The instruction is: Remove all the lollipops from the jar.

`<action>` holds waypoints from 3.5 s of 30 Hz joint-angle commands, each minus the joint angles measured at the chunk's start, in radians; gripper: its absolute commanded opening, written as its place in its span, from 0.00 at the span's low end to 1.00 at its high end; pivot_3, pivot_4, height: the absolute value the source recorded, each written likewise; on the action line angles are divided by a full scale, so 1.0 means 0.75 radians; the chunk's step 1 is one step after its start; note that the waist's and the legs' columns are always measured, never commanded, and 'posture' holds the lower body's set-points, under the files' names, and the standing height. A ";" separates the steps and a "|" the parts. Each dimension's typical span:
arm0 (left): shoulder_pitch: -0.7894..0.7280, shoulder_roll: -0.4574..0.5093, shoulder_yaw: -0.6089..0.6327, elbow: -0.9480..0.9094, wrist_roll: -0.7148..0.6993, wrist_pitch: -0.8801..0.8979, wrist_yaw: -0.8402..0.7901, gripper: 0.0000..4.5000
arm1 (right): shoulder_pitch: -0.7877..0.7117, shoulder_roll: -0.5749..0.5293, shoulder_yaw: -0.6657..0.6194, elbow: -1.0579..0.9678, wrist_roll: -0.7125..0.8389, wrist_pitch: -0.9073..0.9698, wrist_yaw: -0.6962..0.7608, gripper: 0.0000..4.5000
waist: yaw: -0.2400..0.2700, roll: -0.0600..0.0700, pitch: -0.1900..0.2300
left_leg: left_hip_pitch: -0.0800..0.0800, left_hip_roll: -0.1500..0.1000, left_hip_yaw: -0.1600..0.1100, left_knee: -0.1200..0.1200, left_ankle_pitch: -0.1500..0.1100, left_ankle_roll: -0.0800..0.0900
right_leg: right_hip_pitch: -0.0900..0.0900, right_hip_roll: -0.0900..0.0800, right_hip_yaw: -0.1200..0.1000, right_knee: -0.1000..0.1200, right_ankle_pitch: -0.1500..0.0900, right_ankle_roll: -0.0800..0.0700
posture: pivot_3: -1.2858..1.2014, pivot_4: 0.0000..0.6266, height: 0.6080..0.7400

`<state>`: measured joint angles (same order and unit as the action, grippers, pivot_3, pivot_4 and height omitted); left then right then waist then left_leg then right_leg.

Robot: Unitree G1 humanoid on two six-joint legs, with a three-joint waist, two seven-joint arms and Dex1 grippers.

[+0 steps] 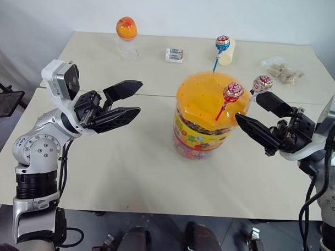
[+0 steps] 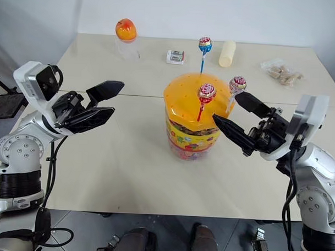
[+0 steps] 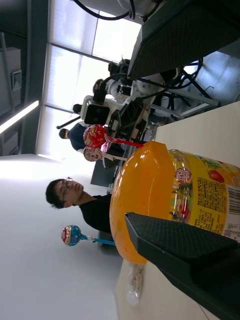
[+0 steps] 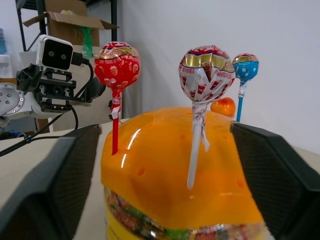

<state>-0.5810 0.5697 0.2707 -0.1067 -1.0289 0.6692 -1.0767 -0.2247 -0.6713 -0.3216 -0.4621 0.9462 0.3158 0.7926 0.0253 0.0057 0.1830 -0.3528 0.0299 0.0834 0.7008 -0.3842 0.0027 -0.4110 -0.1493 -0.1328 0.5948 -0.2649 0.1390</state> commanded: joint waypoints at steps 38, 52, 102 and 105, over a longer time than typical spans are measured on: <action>0.100 0.134 -0.248 -0.084 0.336 -0.285 -0.365 1.00 | 0.494 -0.527 -0.192 0.814 -0.617 -0.085 0.361 0.32 | -0.005 -0.001 -0.001 | 0.002 0.001 0.010 -0.001 -0.001 0.002 | 0.000 0.000 0.006 -0.005 0.000 0.000 | 0.52 0.24 1.00; 0.139 0.122 0.099 0.010 -0.034 0.020 -0.096 1.00 | 0.062 -0.278 -0.195 0.032 0.013 0.085 0.234 0.82 | -0.016 0.000 0.000 | 0.003 0.002 0.006 0.000 -0.001 0.001 | -0.001 0.000 0.005 0.000 0.000 0.000 | 0.52 0.24 1.00; 0.142 0.115 -0.222 -0.041 0.397 -0.392 -0.369 1.00 | 0.299 -0.647 -0.036 0.678 -0.612 0.255 0.011 0.01 | -0.010 -0.004 -0.002 | 0.000 0.001 0.011 -0.002 -0.002 0.002 | -0.003 0.000 0.005 -0.004 0.001 0.001 | 0.52 0.24 1.00; 0.121 0.107 -0.213 -0.027 0.385 -0.383 -0.362 1.00 | 0.298 -0.635 0.036 0.697 -0.676 0.296 0.024 0.01 | -0.007 -0.004 -0.002 | 0.000 0.001 0.011 -0.001 -0.002 0.002 | -0.003 0.000 0.006 -0.005 0.001 0.002 | 0.52 0.24 1.00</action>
<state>-0.4755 0.6481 0.0970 -0.1182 -0.7359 0.3922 -1.3476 0.0063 -1.1365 -0.2948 0.0564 0.4741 0.5408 0.8050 0.0204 0.0027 0.1819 -0.3531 0.0305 0.0914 0.7001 -0.3856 0.0039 -0.4131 -0.1492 -0.1287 0.5911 -0.2642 0.1402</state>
